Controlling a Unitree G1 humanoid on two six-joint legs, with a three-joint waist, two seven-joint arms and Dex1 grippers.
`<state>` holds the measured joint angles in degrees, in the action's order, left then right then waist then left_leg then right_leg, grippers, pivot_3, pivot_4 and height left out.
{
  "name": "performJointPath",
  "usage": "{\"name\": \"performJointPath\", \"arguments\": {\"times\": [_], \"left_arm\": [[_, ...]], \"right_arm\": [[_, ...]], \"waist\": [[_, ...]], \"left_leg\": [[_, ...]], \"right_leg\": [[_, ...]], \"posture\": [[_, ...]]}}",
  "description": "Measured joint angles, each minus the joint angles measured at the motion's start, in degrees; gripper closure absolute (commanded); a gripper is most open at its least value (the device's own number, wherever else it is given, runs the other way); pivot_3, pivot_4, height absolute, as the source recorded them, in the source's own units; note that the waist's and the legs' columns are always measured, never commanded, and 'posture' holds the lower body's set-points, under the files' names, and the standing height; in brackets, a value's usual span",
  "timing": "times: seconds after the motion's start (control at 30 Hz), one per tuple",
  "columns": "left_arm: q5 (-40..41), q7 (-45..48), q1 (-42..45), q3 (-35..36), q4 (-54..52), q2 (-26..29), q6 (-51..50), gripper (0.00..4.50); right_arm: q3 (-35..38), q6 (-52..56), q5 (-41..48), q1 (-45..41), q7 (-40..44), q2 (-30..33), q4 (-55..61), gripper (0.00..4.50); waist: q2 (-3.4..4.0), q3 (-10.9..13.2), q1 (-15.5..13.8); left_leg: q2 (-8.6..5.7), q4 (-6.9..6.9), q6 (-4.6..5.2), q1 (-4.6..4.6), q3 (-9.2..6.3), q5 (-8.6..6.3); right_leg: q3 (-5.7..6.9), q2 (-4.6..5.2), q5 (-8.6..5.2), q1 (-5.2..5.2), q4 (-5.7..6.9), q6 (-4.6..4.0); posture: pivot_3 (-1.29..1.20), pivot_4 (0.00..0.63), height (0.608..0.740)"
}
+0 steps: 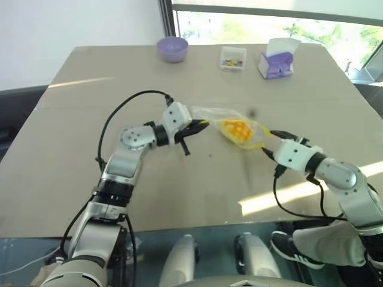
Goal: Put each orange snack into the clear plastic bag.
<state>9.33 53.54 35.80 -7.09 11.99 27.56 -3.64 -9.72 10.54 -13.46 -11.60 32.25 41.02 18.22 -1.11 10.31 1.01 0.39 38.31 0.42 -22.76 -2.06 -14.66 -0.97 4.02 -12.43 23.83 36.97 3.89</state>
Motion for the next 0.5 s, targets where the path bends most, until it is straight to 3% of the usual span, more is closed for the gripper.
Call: {"name": "performJointPath", "arguments": {"times": [0.17, 0.2, 0.27, 0.33, 0.5], "left_arm": [[0.15, 0.0, 0.0, 0.02, -0.18, -0.08, -0.89, 4.33], [0.18, 0.0, 0.0, 0.02, -0.18, -0.09, -0.96, 4.33], [0.26, -0.03, -0.01, 0.07, -0.2, -0.09, -1.04, 4.33], [0.41, -0.08, -0.01, 0.1, -0.34, -0.09, -1.08, 4.33], [0.51, -0.14, -0.03, 0.16, -1.11, -0.09, -1.24, 4.33]], "right_arm": [[-1.1, 0.6, -1.76, -0.38, -0.04, -1.63, -2.27, 1.95], [-1.09, 0.7, -1.81, -0.66, -0.04, -1.75, -2.4, 1.52], [-0.65, 1.39, -1.52, -1.11, -0.07, -2.55, -2.36, 1.08], [0.01, 2.42, -0.88, -1.31, -0.16, -3.74, -2.28, 0.23], [0.05, 2.52, -2.14, -1.31, -0.85, -3.88, -2.26, 0.11]], "waist": [[0.0, 0.0, -0.11], [0.0, 0.0, -0.11], [-0.01, 0.0, -0.15], [0.0, 0.0, -0.18], [0.0, 0.0, -0.21]], "left_leg": [[0.0, 0.0, 0.0, 0.0, 0.0, 0.0], [0.0, 0.0, 0.0, 0.0, 0.0, 0.0], [0.0, 0.0, 0.0, 0.0, -0.01, 0.0], [0.0, 0.0, 0.0, 0.0, -0.01, 0.0], [-0.01, 0.0, 0.0, -0.01, 0.0, 0.0]], "right_leg": [[0.0, 0.0, 0.0, 0.0, 0.0, 0.0], [0.0, 0.0, 0.0, 0.0, 0.0, 0.0], [0.01, 0.0, 0.0, 0.0, -0.01, 0.0], [0.01, 0.0, 0.0, 0.0, -0.01, 0.0], [0.0, 0.0, 0.0, 0.0, -0.02, 0.0]], "posture": [[0.0, 0.15, 0.74], [0.0, 0.15, 0.74], [0.0, 0.15, 0.74], [0.0, 0.15, 0.74], [0.0, 0.15, 0.74]]}}
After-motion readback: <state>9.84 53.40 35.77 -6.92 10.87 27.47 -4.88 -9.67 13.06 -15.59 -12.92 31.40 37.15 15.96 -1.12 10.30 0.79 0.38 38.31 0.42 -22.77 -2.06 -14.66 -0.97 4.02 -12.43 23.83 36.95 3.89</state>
